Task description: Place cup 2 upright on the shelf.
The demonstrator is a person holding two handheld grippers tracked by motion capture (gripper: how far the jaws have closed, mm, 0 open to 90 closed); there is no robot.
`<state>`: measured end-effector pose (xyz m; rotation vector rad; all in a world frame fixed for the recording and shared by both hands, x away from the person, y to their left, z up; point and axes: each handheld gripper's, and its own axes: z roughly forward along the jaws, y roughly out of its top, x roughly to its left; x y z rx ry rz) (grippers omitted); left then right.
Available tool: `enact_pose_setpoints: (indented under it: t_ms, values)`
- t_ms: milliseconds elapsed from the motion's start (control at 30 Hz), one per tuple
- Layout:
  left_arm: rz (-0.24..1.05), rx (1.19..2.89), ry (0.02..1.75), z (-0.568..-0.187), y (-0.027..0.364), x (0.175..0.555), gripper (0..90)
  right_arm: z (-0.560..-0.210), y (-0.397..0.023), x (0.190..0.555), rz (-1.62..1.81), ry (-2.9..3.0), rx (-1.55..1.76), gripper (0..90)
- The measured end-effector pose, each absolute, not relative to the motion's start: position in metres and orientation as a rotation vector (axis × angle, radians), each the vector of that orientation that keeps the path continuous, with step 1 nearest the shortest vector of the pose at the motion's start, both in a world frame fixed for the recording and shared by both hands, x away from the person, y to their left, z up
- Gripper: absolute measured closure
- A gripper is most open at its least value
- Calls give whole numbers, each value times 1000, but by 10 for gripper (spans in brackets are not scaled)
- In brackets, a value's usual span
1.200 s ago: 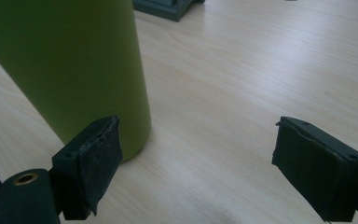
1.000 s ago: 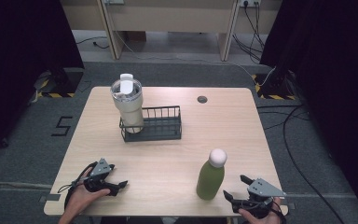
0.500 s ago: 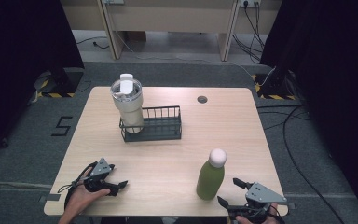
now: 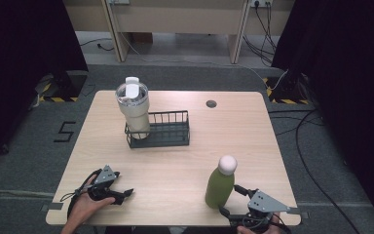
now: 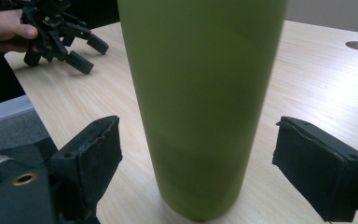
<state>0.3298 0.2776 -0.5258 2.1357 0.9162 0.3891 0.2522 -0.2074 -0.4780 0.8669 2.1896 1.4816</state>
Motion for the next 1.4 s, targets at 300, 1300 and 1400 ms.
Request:
enact_pose_setpoints:
  t_ms: [300, 1300, 1400]
  values:
    - [387, 2137, 915, -526, 278, 330, 116, -484, -197, 258, 1509, 2161, 858, 151]
    - [386, 2138, 915, -526, 278, 330, 115, -501, -180, 276, 1537, 2114, 872, 165]
    - [386, 2138, 915, -526, 278, 330, 114, -505, -177, 279, 1538, 2109, 874, 172]
